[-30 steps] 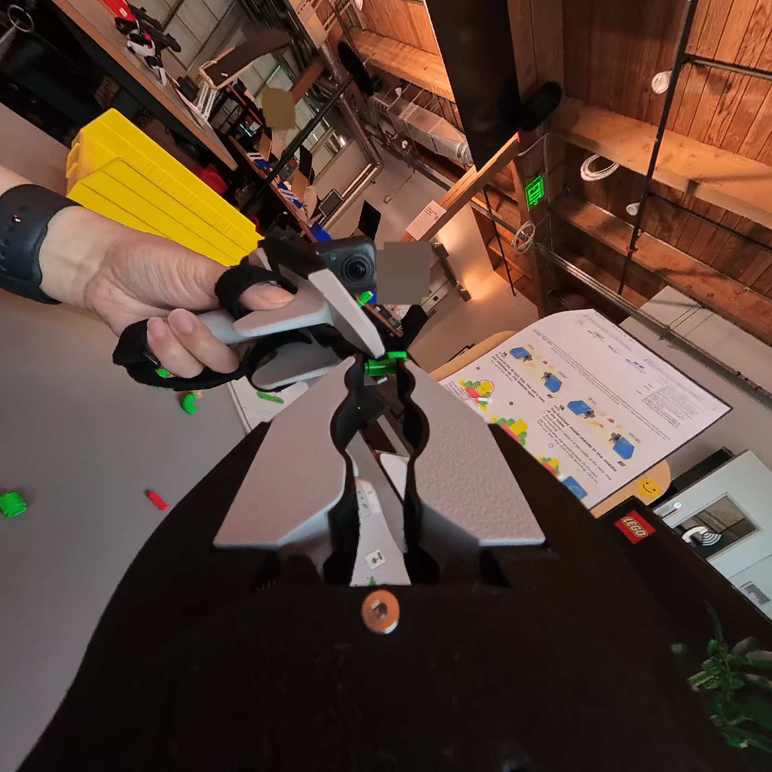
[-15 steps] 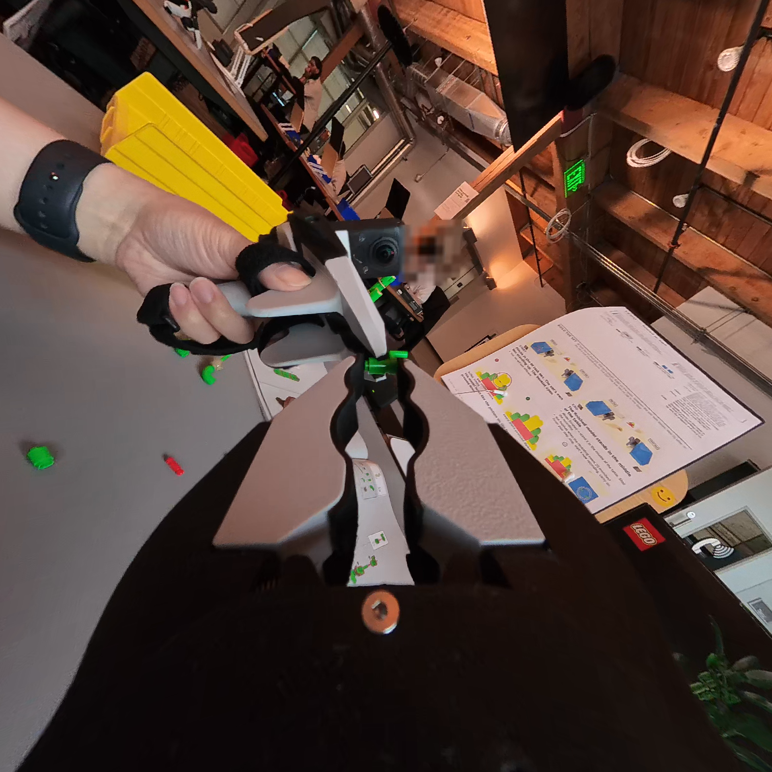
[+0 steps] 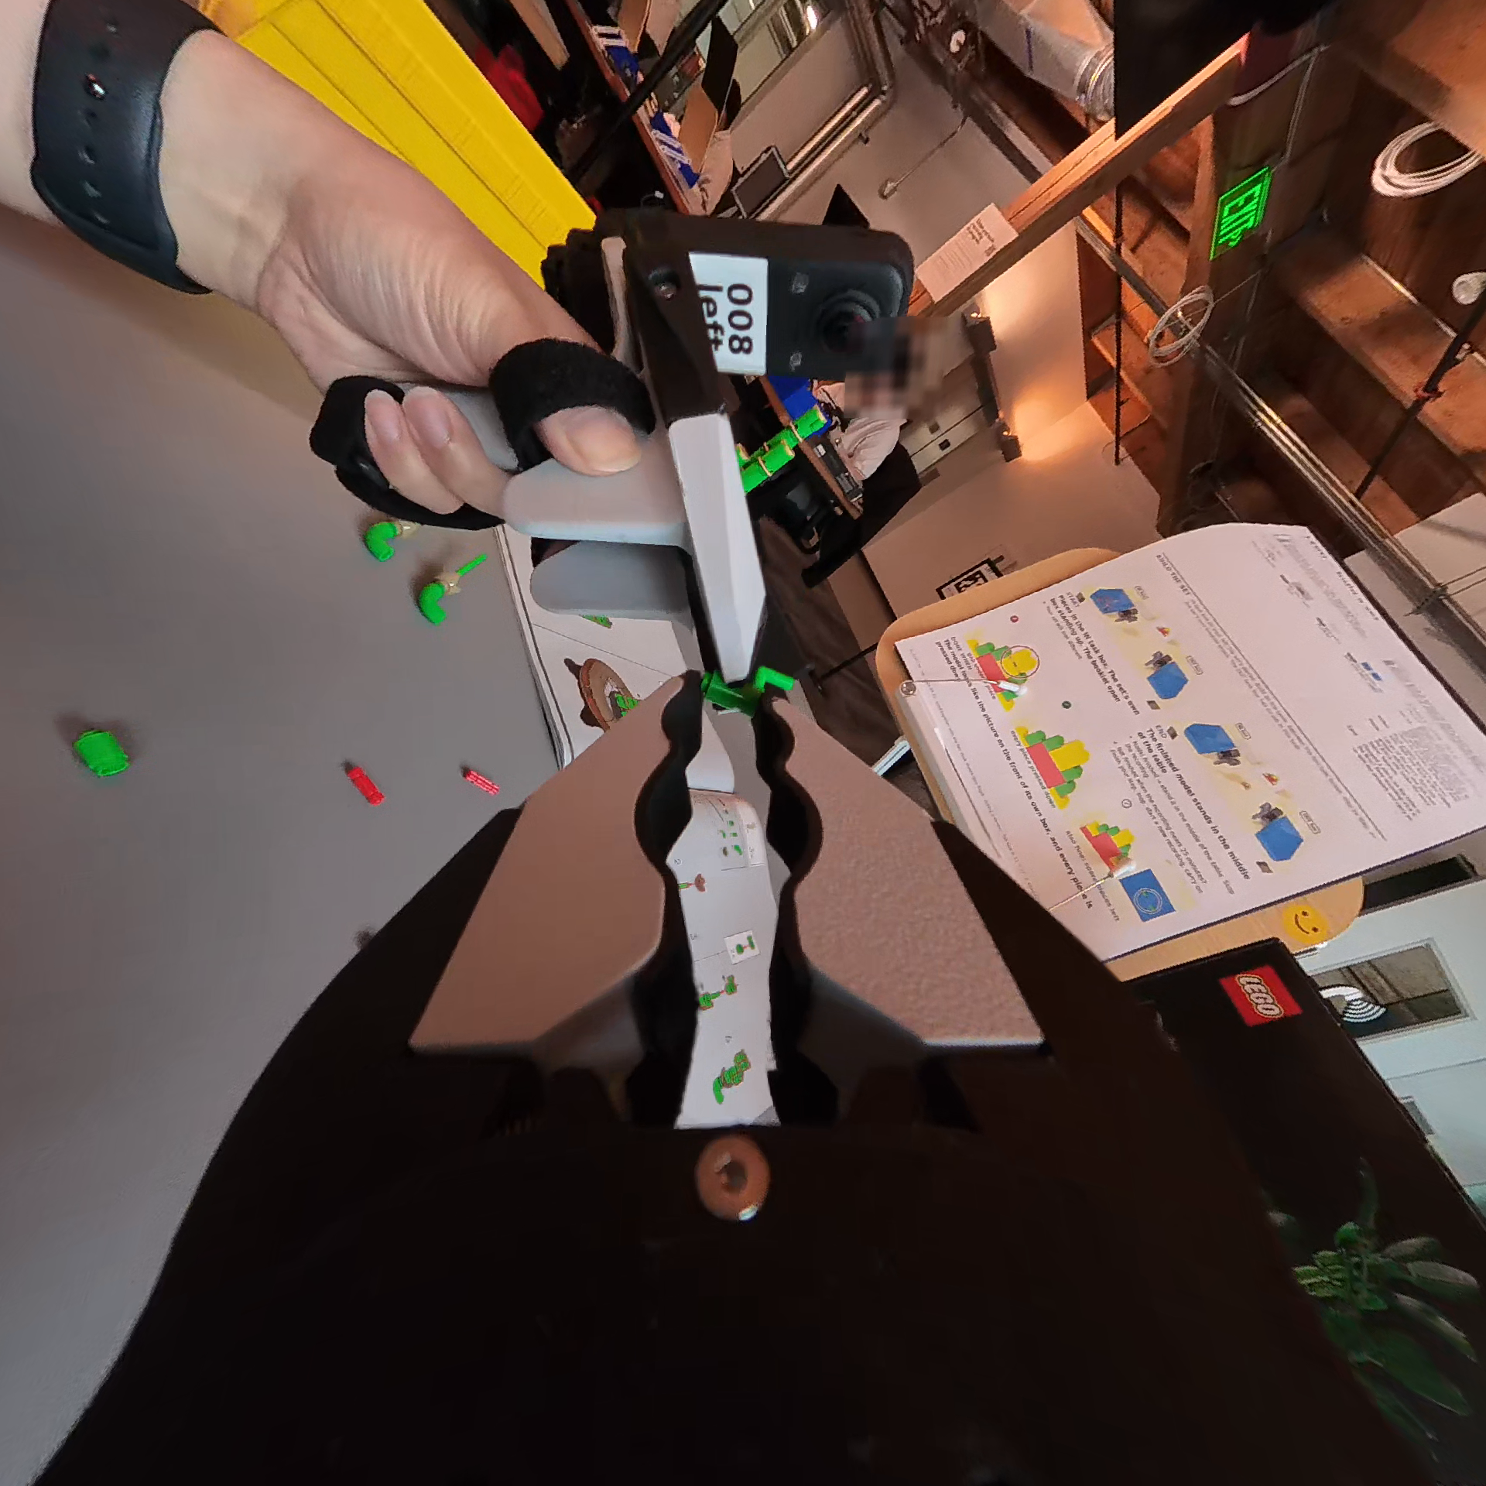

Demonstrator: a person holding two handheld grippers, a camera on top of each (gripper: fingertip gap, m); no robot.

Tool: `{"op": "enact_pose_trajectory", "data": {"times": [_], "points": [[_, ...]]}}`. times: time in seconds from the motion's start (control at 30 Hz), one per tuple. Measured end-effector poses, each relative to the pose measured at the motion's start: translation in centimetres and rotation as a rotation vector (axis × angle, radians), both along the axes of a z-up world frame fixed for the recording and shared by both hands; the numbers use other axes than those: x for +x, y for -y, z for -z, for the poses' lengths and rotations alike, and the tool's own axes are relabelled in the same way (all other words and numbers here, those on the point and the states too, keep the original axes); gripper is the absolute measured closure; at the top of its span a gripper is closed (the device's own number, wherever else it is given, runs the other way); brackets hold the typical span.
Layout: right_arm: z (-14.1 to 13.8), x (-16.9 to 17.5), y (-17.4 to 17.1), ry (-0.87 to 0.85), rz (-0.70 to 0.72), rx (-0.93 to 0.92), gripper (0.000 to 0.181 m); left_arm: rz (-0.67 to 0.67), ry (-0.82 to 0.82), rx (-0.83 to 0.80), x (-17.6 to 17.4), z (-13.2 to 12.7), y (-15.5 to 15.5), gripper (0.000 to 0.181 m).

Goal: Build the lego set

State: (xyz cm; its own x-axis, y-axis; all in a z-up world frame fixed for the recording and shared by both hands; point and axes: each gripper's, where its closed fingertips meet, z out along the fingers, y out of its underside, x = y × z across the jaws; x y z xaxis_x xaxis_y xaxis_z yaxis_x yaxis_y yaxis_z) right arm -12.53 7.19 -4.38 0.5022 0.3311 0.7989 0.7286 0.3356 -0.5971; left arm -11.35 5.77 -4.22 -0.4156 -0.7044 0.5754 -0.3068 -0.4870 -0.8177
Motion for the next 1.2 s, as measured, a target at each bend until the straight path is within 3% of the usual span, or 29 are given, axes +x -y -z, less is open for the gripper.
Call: {"op": "enact_pose_trajectory", "data": {"times": [0.23,0.33,0.4,0.77,1.03,1.2], "points": [[-0.2,-0.2,-0.5,-0.071,-0.003,0.000,0.169,-0.013,0.009,-0.043,-0.1,-0.2,-0.6,0.177],[0.1,-0.7,-0.7,-0.118,-0.017,-0.041,0.158,-0.021,0.004,-0.045,0.0,0.0,-0.8,0.177],[0.1,-0.2,-1.0,-0.118,0.012,-0.040,0.169,-0.023,-0.010,-0.035,0.1,0.3,-0.8,0.177],[0.2,0.1,-1.2,-0.180,0.023,-0.098,0.169,-0.034,0.004,-0.061,0.3,0.3,-1.1,0.177],[0.2,0.2,-0.9,-0.083,0.056,-0.059,0.169,-0.023,0.005,-0.044,0.3,0.3,-0.7,0.177],[0.2,0.1,-1.0,-0.160,0.023,-0.105,0.169,-0.023,0.009,-0.073,0.4,0.3,-0.8,0.177]]}}
